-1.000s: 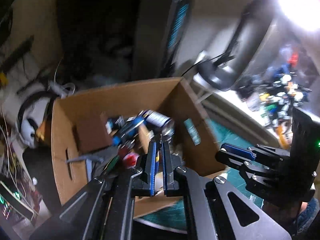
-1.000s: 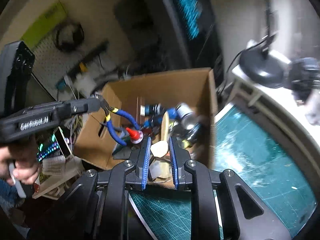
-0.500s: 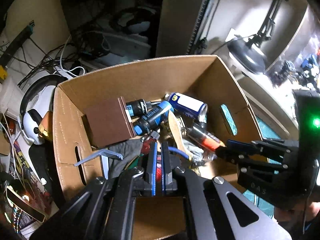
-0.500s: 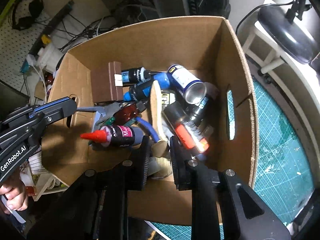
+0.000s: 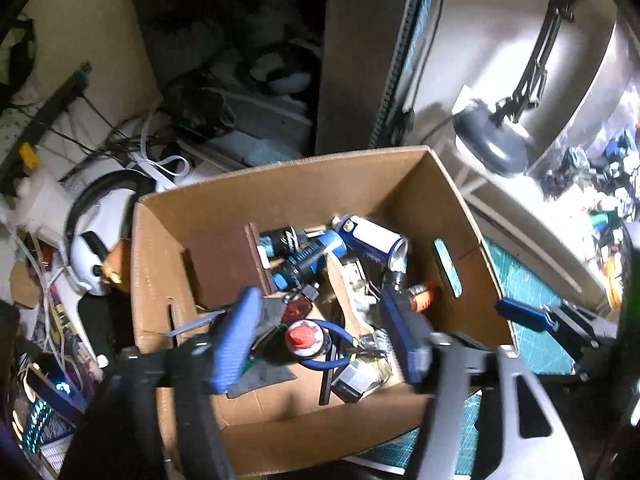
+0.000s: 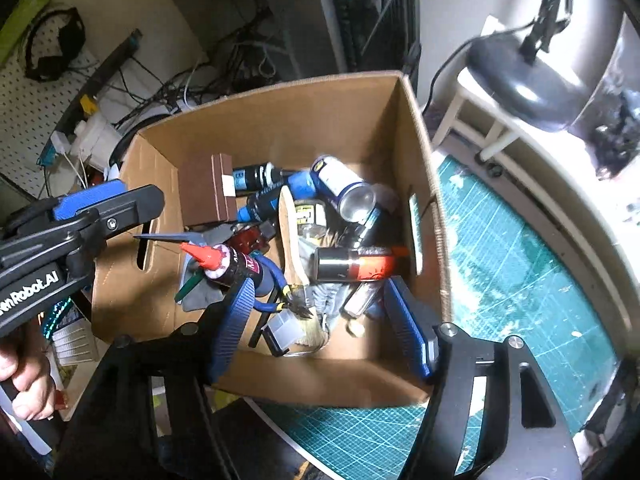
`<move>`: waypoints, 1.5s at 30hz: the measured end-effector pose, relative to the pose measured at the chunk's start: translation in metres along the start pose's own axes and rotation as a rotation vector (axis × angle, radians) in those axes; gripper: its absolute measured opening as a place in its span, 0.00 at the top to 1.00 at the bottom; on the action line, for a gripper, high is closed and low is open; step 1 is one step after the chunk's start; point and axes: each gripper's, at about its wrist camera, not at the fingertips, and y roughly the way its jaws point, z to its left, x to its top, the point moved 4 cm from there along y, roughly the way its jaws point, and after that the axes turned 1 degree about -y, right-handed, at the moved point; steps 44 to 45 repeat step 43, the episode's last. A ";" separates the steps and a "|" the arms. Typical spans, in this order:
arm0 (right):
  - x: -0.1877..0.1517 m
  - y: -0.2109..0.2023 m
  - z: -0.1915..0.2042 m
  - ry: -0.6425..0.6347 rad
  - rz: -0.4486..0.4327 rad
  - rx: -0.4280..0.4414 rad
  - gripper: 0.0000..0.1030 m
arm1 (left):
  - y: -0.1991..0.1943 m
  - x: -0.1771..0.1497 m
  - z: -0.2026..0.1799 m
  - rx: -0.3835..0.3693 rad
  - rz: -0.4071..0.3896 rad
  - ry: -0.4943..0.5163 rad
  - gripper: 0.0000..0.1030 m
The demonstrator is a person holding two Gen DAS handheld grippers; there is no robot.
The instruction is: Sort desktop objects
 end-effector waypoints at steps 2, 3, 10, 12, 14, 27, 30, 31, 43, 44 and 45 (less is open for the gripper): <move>-0.004 -0.016 -0.001 0.001 -0.014 -0.028 0.32 | -0.012 0.000 -0.002 0.003 -0.014 -0.006 0.25; -0.006 -0.025 -0.001 0.003 -0.025 -0.048 0.29 | -0.021 0.000 -0.003 0.004 -0.023 -0.005 0.24; -0.025 -0.104 -0.016 0.041 -0.130 -0.199 0.05 | -0.069 -0.009 -0.033 -0.003 -0.102 0.063 0.00; -0.034 -0.129 -0.022 0.072 -0.164 -0.241 0.01 | -0.081 -0.015 -0.045 -0.007 -0.117 0.086 0.00; -0.045 -0.148 -0.028 0.103 -0.187 -0.260 0.00 | -0.089 -0.021 -0.055 0.001 -0.131 0.100 0.00; -0.129 -0.237 -0.068 0.301 -0.288 -0.270 0.00 | -0.113 -0.061 -0.095 0.015 -0.129 0.143 0.00; -0.145 -0.249 -0.075 0.319 -0.302 -0.283 0.00 | -0.115 -0.067 -0.096 0.018 -0.122 0.138 0.00; -0.148 -0.250 -0.076 0.324 -0.304 -0.289 0.00 | -0.117 -0.069 -0.096 0.020 -0.123 0.138 0.00; -0.174 -0.258 -0.097 0.383 -0.311 -0.306 0.00 | -0.132 -0.084 -0.100 0.019 -0.142 0.143 0.00; -0.174 -0.258 -0.097 0.383 -0.311 -0.306 0.00 | -0.132 -0.084 -0.100 0.019 -0.142 0.143 0.00; -0.174 -0.258 -0.097 0.383 -0.311 -0.306 0.00 | -0.132 -0.084 -0.100 0.019 -0.142 0.143 0.00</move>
